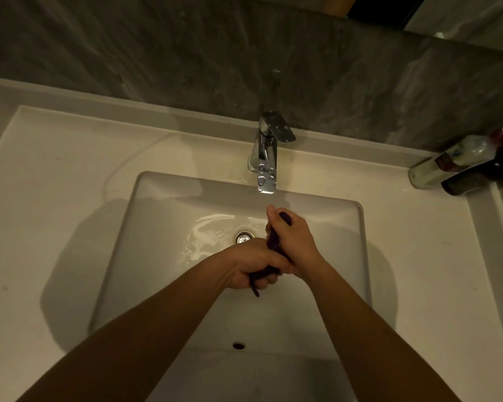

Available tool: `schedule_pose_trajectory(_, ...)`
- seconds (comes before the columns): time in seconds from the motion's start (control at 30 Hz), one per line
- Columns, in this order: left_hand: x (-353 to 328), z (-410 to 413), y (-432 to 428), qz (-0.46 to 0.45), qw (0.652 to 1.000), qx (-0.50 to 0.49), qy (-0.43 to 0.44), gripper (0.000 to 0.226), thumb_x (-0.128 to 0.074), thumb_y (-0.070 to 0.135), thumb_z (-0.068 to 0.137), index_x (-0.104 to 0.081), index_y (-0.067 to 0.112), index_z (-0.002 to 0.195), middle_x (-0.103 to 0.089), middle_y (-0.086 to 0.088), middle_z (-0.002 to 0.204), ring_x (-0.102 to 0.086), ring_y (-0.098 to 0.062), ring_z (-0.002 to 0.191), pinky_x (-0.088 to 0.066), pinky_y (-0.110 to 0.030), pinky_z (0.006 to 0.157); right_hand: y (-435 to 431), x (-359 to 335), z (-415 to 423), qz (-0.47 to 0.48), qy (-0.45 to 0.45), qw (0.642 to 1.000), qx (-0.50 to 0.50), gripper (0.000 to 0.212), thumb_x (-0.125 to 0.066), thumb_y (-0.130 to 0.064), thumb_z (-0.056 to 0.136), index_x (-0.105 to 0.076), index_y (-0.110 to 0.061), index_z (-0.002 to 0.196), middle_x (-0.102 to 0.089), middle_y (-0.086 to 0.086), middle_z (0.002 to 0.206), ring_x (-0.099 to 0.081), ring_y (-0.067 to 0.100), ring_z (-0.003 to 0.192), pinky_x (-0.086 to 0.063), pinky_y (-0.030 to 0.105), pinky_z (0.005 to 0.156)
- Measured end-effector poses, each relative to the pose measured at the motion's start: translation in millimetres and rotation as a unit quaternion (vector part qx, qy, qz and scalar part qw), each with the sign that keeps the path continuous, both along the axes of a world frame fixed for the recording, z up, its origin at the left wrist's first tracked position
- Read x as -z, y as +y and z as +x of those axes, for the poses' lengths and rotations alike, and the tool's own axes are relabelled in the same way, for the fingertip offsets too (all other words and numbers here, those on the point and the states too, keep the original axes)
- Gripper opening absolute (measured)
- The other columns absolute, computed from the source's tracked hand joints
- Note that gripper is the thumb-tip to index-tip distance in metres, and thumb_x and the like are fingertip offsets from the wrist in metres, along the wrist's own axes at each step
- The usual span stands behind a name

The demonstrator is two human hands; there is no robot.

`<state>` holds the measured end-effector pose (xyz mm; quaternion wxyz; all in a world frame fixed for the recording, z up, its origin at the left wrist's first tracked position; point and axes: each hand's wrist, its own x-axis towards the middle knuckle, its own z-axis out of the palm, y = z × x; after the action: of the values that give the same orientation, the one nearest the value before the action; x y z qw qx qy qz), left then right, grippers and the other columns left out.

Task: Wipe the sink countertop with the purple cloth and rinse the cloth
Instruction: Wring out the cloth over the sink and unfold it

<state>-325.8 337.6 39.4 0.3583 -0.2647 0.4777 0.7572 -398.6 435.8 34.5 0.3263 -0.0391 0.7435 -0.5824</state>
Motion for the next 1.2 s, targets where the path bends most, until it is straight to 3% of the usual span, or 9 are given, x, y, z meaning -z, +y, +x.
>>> schedule_pose_trajectory(0.3, 17.8, -1.2, 13.5, -0.164, 0.986, 0.015, -0.004, 0.009, -0.053, 0.003, 0.091, -0.062, 0.002, 0.094, -0.043, -0.006, 0.051, -0.031, -0.014, 0.032, -0.026, -0.018, 0.036, -19.0, 26.8, -10.4, 0.137, -0.048, 0.989, 0.0, 0.044, -0.063, -0.03, 0.094, -0.049, -0.012, 0.055, -0.048, 0.003, 0.044, -0.044, 0.019, 0.044, -0.04, 0.032, 0.056)
schedule_pose_trajectory(0.4, 24.3, 2.6, 19.5, -0.282, 0.957, 0.061, 0.028, 0.015, -0.053, 0.005, 0.088, -0.064, -0.005, 0.093, -0.049, -0.01, 0.061, -0.042, -0.022, 0.044, -0.031, -0.021, 0.04, -19.2, 41.5, -8.6, 0.203, -0.083, 0.976, 0.011, 0.035, -0.057, -0.02, 0.079, -0.046, -0.018, 0.046, -0.046, 0.002, 0.046, -0.041, 0.025, 0.054, -0.035, 0.039, 0.06)
schedule_pose_trajectory(0.53, 36.2, 10.7, 21.6, -0.37, 0.914, 0.126, 0.111, 0.029, -0.055, 0.013, 0.084, -0.07, -0.01, 0.092, -0.069, -0.021, 0.082, -0.066, -0.041, 0.082, -0.043, -0.034, 0.064, -17.4, 48.3, -3.1, 0.244, -0.105, 0.964, -0.024, 0.033, -0.057, -0.015, 0.091, -0.046, -0.01, 0.06, -0.046, 0.005, 0.06, -0.044, 0.023, 0.061, -0.037, 0.038, 0.066)
schedule_pose_trajectory(0.73, 30.0, 30.7, 0.1, -0.034, 0.997, -0.07, 0.007, 0.038, -0.078, 0.003, 0.083, -0.067, 0.0, 0.119, -0.07, -0.013, 0.098, -0.067, -0.019, 0.074, -0.057, -0.028, 0.06, 25.0, 27.6, -6.6, -0.003, -0.29, 0.957, -0.028, 0.055, -0.069, -0.059, 0.089, -0.072, -0.007, 0.106, -0.071, 0.011, 0.097, -0.067, 0.024, 0.093, -0.05, 0.038, 0.09)
schedule_pose_trajectory(0.87, 4.7, 46.6, 14.0, 0.236, 0.956, -0.173, -0.021, 0.033, -0.07, 0.015, 0.09, -0.062, 0.002, 0.12, -0.071, -0.011, 0.091, -0.064, -0.014, 0.066, -0.05, -0.019, 0.048, 50.0, 26.1, -9.8, -0.222, -0.349, 0.909, -0.058, 0.093, -0.083, -0.064, 0.071, -0.053, -0.023, 0.149, -0.058, 0.014, 0.148, -0.054, 0.038, 0.134, -0.041, 0.053, 0.114)
schedule_pose_trajectory(0.97, -17.2, 46.6, 38.3, 0.345, 0.894, -0.28, -0.053, 0.039, -0.062, 0.023, 0.095, -0.059, 0.001, 0.126, -0.073, -0.016, 0.103, -0.067, -0.017, 0.062, -0.051, -0.023, 0.039, 39.4, 19.2, 2.5, -0.361, -0.353, 0.854, -0.123, 0.086, -0.076, -0.055, 0.084, -0.04, -0.025, 0.156, -0.031, 0.018, 0.167, -0.039, 0.047, 0.146, -0.033, 0.059, 0.118)
schedule_pose_trajectory(1.03, -18.2, 46.7, 48.3, 0.391, 0.855, -0.339, -0.045, 0.052, -0.074, 0.02, 0.088, -0.06, 0.002, 0.134, -0.069, -0.019, 0.119, -0.072, -0.018, 0.075, -0.056, -0.026, 0.042, 31.6, 8.2, 7.6, -0.398, -0.347, 0.843, -0.104, 0.061, -0.074, -0.036, 0.091, -0.052, -0.019, 0.145, -0.04, 0.022, 0.161, -0.054, 0.043, 0.133, -0.048, 0.053, 0.107)
schedule_pose_trajectory(1.1, -16.7, 47.5, 47.7, 0.433, 0.852, -0.293, -0.009, 0.05, -0.089, 0.021, 0.075, -0.067, -0.001, 0.114, -0.07, -0.015, 0.093, -0.068, -0.016, 0.065, -0.053, -0.021, 0.041, 27.0, -4.3, 6.6, -0.375, -0.332, 0.862, -0.072, 0.035, -0.078, -0.017, 0.086, -0.068, -0.014, 0.119, -0.069, 0.018, 0.121, -0.071, 0.029, 0.098, -0.062, 0.043, 0.085)
schedule_pose_trajectory(1.2, -16.6, 45.9, 34.8, 0.421, 0.882, -0.211, 0.007, 0.021, -0.082, 0.014, 0.082, -0.066, 0.007, 0.092, -0.054, -0.002, 0.072, -0.049, -0.006, 0.048, -0.035, -0.012, 0.032, 17.5, -21.6, 1.2, -0.256, -0.298, 0.919, -0.042, 0.013, -0.066, -0.01, 0.093, -0.072, -0.006, 0.104, -0.055, 0.004, 0.068, -0.055, 0.013, 0.054, -0.056, 0.03, 0.055)
